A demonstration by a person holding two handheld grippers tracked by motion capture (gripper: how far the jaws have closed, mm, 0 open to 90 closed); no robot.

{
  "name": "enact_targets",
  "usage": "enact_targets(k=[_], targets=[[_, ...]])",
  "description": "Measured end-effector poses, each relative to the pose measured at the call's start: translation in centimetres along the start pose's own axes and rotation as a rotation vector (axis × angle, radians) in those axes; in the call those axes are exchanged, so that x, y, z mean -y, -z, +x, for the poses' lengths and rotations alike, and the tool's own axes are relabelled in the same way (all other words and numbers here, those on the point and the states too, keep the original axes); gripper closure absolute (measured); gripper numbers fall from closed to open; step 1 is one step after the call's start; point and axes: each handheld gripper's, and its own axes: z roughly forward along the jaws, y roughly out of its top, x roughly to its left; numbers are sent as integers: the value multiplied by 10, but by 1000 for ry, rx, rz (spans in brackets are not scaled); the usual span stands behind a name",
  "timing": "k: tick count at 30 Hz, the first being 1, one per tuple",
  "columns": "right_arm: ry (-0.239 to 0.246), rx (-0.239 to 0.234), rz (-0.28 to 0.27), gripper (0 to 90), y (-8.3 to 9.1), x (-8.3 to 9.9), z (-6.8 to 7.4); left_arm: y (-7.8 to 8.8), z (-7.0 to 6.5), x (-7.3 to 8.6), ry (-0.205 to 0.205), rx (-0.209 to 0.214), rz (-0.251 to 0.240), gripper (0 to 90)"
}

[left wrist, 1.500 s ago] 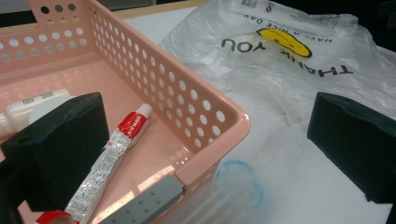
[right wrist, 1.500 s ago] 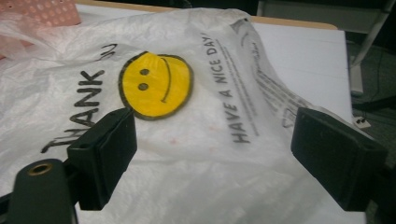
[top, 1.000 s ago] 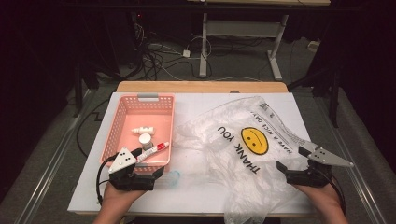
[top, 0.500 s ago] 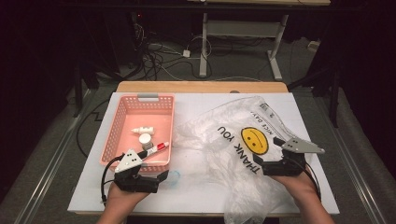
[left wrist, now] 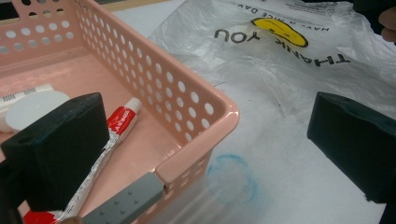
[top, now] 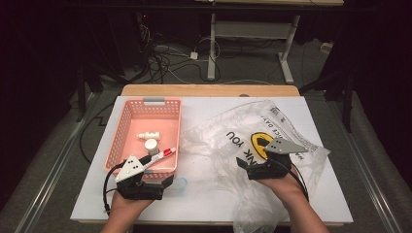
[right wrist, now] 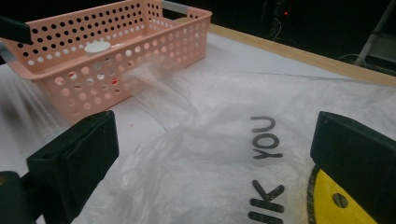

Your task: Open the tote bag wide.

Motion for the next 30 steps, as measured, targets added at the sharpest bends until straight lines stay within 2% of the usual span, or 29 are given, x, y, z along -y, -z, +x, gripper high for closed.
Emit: enact_targets(k=[3,6,10,11,14,22,30], targets=[[13,-14,14,41,-4,6,8,0,0,3,4,-2,4,0],[28,-35,81,60,-12,13,14,-1,-2,2,-7,-16,2,0],[46,-71,147,127,-24,20,21,1,-4,2,-10,-15,-2,0],[46,-71,147,127,-24,20,21,1,-3,2,-7,-13,-3,0],[50,-100,195,155,-32,26,25,1,-2,2,-6,-14,-6,0],[76,-96,304,182,-51,43,23,4,-1,3,-6,-12,-3,0],[116,-81,342,233,-57,49,28,4,-1,3,-3,-11,-3,0]])
